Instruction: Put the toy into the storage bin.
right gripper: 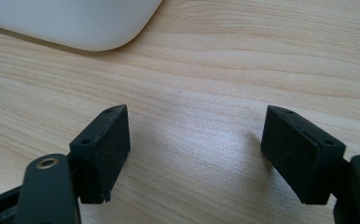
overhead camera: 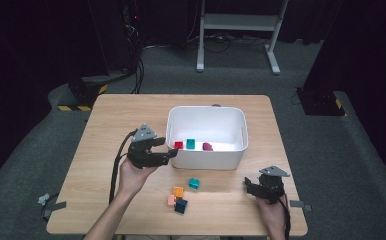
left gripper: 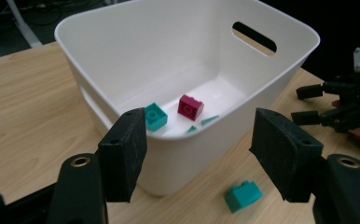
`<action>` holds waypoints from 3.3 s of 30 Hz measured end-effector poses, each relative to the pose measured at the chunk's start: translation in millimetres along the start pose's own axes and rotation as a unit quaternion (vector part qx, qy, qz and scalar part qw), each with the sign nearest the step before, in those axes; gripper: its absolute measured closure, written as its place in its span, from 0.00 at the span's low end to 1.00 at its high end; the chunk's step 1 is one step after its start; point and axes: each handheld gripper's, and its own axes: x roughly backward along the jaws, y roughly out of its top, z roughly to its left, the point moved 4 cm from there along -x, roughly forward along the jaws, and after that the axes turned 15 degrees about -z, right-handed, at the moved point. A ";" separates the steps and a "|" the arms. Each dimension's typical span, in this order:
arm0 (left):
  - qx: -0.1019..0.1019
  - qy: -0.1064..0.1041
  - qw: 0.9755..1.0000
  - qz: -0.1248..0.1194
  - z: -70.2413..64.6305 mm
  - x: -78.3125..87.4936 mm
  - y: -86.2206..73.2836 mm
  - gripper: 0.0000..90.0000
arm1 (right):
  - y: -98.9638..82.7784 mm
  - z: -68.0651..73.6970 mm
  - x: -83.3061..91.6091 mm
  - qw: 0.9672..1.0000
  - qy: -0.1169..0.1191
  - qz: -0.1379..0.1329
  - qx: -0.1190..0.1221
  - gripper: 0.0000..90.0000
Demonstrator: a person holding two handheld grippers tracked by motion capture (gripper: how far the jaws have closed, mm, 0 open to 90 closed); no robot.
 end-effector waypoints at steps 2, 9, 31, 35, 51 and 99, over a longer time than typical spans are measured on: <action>0.012 0.000 1.000 -0.003 -0.2 7.2 -11.6 0.40 | 0.0 0.1 -0.1 1.000 0.000 -0.001 0.000 0.26; 0.026 0.007 0.999 0.021 -3.0 18.2 -57.1 0.38 | 0.0 0.1 0.0 1.000 0.000 0.000 0.000 0.26; 0.051 -0.009 0.998 0.036 -32.6 20.7 -112.0 0.38 | 0.0 0.1 0.0 1.000 0.000 0.000 0.000 0.26; 0.042 -0.009 0.998 0.046 -40.0 17.8 -121.7 0.38 | 0.0 0.1 -0.1 1.000 0.000 -0.001 0.000 0.26; 0.028 0.009 0.998 0.058 -45.3 9.3 -139.9 0.39 | 0.0 0.1 0.0 1.000 0.000 -0.001 0.000 0.26; 0.032 -0.024 0.999 0.033 -34.1 27.0 -136.5 0.74 | 0.0 0.0 0.0 1.000 0.000 0.000 0.000 0.26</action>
